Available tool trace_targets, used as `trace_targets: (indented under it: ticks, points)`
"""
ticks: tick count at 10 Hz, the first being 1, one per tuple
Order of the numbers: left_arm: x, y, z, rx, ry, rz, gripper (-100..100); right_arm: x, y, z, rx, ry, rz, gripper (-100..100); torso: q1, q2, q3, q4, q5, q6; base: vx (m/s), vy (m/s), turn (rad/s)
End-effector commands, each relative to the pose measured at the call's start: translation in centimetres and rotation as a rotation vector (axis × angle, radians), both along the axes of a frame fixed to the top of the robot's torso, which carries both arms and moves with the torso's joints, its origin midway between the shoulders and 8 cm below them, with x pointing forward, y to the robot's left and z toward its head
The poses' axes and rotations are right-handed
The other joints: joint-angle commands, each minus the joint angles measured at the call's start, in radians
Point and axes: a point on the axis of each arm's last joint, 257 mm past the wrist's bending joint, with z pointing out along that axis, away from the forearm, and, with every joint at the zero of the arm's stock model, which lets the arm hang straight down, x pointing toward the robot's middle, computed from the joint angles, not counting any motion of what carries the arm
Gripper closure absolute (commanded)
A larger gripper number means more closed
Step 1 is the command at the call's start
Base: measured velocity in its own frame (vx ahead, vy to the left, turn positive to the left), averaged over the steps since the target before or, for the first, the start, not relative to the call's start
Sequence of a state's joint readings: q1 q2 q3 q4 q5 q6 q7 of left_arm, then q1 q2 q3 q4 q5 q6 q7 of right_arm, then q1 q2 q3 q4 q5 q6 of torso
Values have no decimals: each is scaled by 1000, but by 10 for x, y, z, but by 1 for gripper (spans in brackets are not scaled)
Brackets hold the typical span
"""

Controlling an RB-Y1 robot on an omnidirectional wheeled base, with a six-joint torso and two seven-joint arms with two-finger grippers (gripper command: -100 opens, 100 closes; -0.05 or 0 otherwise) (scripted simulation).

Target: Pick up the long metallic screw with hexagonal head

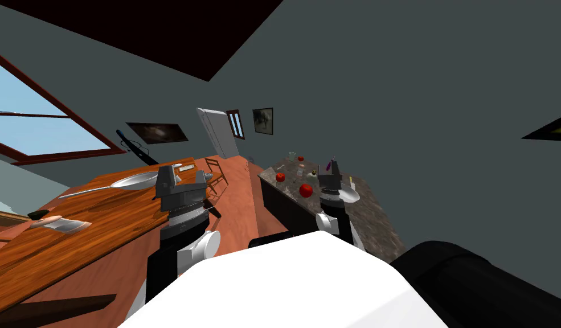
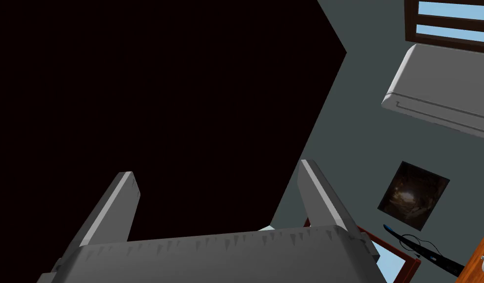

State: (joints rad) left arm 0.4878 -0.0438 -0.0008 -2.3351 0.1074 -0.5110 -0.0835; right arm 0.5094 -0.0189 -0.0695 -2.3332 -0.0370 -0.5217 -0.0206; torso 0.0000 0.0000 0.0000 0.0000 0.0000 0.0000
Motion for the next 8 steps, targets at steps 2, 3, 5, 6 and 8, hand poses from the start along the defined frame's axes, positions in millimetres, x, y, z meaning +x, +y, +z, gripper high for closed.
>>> trace_targets:
  ticks: [2,3,5,6,8]
  points:
    - [0,0,0,0,0,0,0,12,3,-14,-75,54,1,-100,1,-1,-1,0,0,0,25,40,2]
    - [0,0,0,0,0,0,0,17,2,-20,-100,78,-5,-100,3,-2,-1,0,1,0,33,58,-3]
    - [0,0,0,0,0,0,0,29,-2,-37,-152,133,-25,-100,4,-3,-2,-1,1,0,47,66,1]
    - [0,0,0,0,0,0,0,36,-5,-47,-178,164,-39,-100,5,-4,-2,-1,1,0,50,88,1]
    - [0,0,0,0,0,0,0,49,-14,-69,-229,232,-74,-100,6,-3,-2,-1,1,0,42,87,-1]
